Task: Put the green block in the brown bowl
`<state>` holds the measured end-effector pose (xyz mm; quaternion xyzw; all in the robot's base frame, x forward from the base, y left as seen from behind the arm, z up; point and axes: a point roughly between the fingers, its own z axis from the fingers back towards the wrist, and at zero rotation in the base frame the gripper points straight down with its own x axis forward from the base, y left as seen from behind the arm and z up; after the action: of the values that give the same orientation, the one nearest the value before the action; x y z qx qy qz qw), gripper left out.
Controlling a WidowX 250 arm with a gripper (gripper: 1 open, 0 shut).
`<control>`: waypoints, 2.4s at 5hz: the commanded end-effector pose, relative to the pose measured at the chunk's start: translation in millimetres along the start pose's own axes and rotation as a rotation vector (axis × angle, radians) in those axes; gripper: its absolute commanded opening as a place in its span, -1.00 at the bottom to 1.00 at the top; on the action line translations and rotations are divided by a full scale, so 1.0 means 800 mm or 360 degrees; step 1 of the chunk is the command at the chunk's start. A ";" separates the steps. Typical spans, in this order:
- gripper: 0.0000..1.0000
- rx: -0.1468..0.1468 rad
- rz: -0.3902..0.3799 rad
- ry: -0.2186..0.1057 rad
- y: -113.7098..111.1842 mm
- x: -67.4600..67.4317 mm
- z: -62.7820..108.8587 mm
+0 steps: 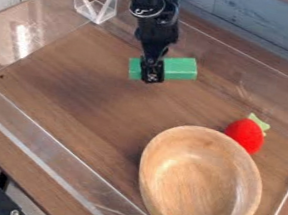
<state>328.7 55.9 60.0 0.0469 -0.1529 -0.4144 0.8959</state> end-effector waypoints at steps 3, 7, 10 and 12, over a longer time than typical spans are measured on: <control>-1.00 -0.0054 -0.0246 0.0005 -0.068 0.056 0.032; -1.00 -0.0063 -0.0211 -0.0014 -0.210 0.071 0.058; 1.00 -0.0078 -0.0131 -0.0062 -0.193 0.047 0.028; -1.00 -0.0116 -0.0079 -0.0025 -0.193 0.048 0.030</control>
<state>224.0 -71.0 48.8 0.0103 -0.1210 -0.4435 0.8880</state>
